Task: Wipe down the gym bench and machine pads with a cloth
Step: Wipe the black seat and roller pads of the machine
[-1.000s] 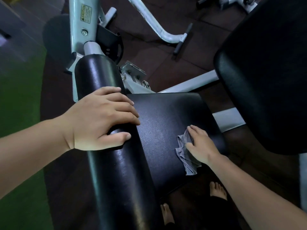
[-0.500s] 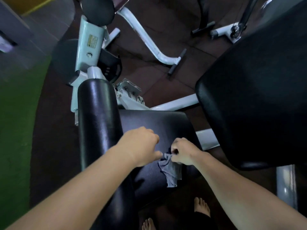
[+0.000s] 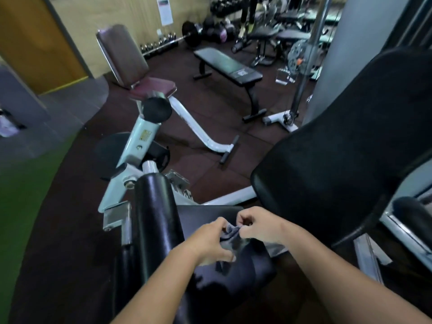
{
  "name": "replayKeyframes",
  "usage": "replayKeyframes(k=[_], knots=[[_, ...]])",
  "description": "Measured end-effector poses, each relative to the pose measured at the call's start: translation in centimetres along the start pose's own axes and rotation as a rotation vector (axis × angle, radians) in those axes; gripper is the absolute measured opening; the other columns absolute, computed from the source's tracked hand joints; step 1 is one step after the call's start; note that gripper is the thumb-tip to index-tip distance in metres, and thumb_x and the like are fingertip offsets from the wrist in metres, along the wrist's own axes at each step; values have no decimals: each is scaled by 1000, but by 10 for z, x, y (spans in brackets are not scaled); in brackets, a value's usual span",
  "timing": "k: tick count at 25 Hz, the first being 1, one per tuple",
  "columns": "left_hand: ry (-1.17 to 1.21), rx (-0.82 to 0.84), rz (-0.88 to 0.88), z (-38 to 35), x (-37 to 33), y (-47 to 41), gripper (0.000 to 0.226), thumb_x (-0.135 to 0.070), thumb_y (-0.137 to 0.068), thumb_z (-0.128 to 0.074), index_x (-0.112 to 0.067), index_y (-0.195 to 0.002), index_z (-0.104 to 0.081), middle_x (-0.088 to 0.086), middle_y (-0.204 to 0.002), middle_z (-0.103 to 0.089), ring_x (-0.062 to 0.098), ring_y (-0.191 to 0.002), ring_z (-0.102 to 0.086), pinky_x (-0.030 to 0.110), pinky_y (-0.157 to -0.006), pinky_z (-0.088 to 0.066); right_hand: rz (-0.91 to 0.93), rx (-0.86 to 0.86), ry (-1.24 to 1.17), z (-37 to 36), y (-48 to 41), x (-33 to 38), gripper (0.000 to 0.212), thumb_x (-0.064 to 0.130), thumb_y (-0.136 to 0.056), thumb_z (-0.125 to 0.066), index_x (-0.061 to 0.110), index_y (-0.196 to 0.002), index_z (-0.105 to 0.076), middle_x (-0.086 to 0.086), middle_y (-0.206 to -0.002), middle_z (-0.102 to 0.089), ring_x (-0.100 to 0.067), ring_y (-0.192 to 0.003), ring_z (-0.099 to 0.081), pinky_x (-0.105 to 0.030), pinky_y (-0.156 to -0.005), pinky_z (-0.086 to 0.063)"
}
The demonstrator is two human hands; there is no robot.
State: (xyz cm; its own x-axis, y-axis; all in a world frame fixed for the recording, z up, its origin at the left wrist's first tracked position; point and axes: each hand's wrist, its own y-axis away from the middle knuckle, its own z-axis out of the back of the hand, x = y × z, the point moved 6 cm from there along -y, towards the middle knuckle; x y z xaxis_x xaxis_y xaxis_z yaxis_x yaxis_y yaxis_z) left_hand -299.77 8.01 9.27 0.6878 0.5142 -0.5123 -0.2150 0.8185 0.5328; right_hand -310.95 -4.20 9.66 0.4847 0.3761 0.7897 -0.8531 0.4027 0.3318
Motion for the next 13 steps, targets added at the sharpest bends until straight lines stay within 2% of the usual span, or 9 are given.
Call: replayKeyframes(k=[1, 2, 4, 7, 8, 11, 13], knots=[[54, -13, -10, 5, -2, 8, 50, -45, -66, -80, -35, -101, -46, -5, -105, -62, 18, -88, -59, 34, -76, -53, 12, -25, 37, 9, 10, 12, 12, 36, -62, -60, 25, -66, -58, 9, -60, -52, -5, -60, -45, -29, -58, -37], [108, -38, -16, 8, -4, 14, 42, -41, -68, -78, -35, -94, -46, -3, -98, -63, 16, -76, -55, 31, -65, -46, 11, -54, 65, 17, 20, 22, 13, 38, -61, -59, 26, -66, -59, 10, -59, -53, -3, -60, -45, -28, -58, -38], [235, -119, -27, 12, -8, 32, 31, -35, -70, -77, -31, -85, -51, -1, -83, -65, 15, -65, -51, 32, -57, -43, -36, -142, 79, 25, 44, 39, 10, 33, -65, -63, 24, -66, -60, 12, -60, -56, -3, -59, -47, -27, -59, -41], [516, -192, 12, 2, -10, 53, 17, -31, -72, -77, -28, -79, -62, 7, -83, -73, 20, -71, -68, 42, -62, -63, -119, -368, 166, 21, 89, 62, 14, 25, -75, -68, 25, -67, -57, 11, -72, -67, -7, -65, -57, -23, -58, -41], [610, -207, 37, -3, -13, 61, 12, -29, -75, -75, -27, -78, -64, 9, -86, -74, 24, -77, -72, 43, -62, -64, -135, -445, 199, 13, 105, 66, 16, 26, -78, -69, 26, -70, -55, 8, -77, -70, -11, -70, -61, -25, -58, -42], [925, -254, 125, -17, -29, 82, 5, -9, -91, -68, -11, -86, -67, 17, -93, -74, 28, -82, -70, 26, -48, -55, -163, -569, 195, -28, 144, 63, 19, 37, -85, -68, 25, -89, -53, 0, -88, -74, -24, -84, -67, -37, -70, -48], [1109, -193, 184, -32, -44, 96, 9, -2, -95, -63, -4, -90, -70, 17, -87, -76, 27, -76, -70, 24, -46, -52, -156, -601, 134, -53, 168, 59, 29, 45, -84, -67, 31, -101, -48, 5, -90, -71, -19, -87, -68, -36, -74, -50]])
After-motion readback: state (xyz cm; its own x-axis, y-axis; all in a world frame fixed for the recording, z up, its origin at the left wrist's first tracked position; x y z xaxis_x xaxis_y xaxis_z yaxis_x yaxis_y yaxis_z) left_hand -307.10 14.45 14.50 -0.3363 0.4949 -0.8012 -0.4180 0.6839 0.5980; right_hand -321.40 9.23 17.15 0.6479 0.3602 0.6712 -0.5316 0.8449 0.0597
